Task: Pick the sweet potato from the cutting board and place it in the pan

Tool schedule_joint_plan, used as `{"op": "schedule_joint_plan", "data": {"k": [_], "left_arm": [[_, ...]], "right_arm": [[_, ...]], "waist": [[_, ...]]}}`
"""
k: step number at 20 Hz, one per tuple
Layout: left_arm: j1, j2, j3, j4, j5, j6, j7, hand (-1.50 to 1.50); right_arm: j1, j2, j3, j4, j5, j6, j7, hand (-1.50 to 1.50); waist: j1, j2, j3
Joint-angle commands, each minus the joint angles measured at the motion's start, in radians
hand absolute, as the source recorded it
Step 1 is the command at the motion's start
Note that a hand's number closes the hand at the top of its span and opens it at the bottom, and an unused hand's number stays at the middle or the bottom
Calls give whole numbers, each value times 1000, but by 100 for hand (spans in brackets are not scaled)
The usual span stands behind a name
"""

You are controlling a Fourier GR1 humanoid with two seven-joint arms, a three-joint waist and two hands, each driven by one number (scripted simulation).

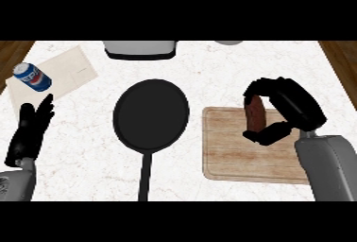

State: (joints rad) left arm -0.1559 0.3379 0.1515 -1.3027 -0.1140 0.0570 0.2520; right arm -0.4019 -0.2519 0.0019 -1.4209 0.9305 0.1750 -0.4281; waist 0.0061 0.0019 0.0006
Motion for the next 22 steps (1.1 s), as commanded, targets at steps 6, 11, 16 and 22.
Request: {"op": "schedule_joint_plan", "data": {"k": [6,11,16,22], "left_arm": [[9,4,31,23,-6,-6,-32,0],[10,3,40,46,6,-29,-61,0],[-22,-33,-2,-16,-28,6,13,0],[-28,-4,0,-1,-4,-65,-28,0]], "right_arm": [[-181,201,40,128,-19,-8,142,150],[-273,249,146,272,-120,-107,276,150],[-448,251,213,522,-258,-219,340,150],[-601,252,322,805,-407,-363,332,150]], "waist": [[3,0,-1],[12,1,-1],[31,5,0],[83,18,0]]}}
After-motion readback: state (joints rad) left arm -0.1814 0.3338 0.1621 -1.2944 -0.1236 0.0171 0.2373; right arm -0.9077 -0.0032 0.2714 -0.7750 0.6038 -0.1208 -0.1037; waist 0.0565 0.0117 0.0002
